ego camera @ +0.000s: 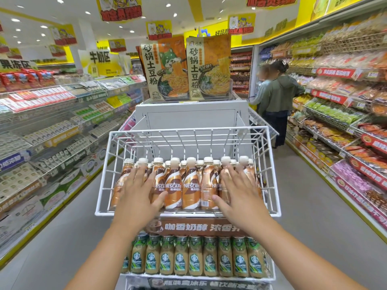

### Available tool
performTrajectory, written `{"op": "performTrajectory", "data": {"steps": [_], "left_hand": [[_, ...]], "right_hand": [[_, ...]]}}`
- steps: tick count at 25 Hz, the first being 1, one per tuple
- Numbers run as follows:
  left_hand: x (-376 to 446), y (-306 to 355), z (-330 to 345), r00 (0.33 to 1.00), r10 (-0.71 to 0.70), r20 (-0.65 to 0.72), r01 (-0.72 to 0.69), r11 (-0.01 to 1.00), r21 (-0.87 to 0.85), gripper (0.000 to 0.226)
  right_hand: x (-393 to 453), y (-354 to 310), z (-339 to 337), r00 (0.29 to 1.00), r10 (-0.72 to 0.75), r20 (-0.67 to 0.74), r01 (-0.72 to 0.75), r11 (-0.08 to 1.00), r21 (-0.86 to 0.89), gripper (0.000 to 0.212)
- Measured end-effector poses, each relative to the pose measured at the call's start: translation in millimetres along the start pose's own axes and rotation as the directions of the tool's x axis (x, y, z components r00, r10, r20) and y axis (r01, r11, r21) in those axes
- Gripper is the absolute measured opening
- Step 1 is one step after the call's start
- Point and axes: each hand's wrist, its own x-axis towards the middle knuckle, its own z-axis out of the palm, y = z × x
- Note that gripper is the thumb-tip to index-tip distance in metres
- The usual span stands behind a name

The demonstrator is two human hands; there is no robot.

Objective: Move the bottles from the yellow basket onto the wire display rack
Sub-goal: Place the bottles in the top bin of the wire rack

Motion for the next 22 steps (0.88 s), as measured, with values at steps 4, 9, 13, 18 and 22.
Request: {"op": "performTrajectory", "data": {"steps": [4,9,13,18,22], "left_hand": [[-19,40,-10,0.997,0.071,0.031,-0.072,0.996,0.045,0.077],[-59,80,-24,0.993,0.107,0.054,-0.110,0.993,0.046,0.075],[-94,105,-42,0.990,0.135,0.042,-0.136,0.990,0.022,0.078],[-140,127,-58,0.980,0.185,0.067,-0.182,0.982,-0.043,0.075],[-185,132,-78,0.965,0.254,0.070,-0.248,0.965,-0.086,0.077]], "right_hand": [[-13,9,0,0.997,-0.036,0.064,0.039,0.998,-0.039,0.081],[-49,17,-13,0.992,-0.103,0.070,0.102,0.995,0.022,0.080],[-85,19,-32,0.995,-0.078,0.058,0.076,0.996,0.040,0.079],[-149,12,-52,0.999,-0.026,0.025,0.025,0.999,0.034,0.080],[-208,-5,-73,0.999,0.052,-0.010,-0.052,0.999,-0.002,0.078]]}}
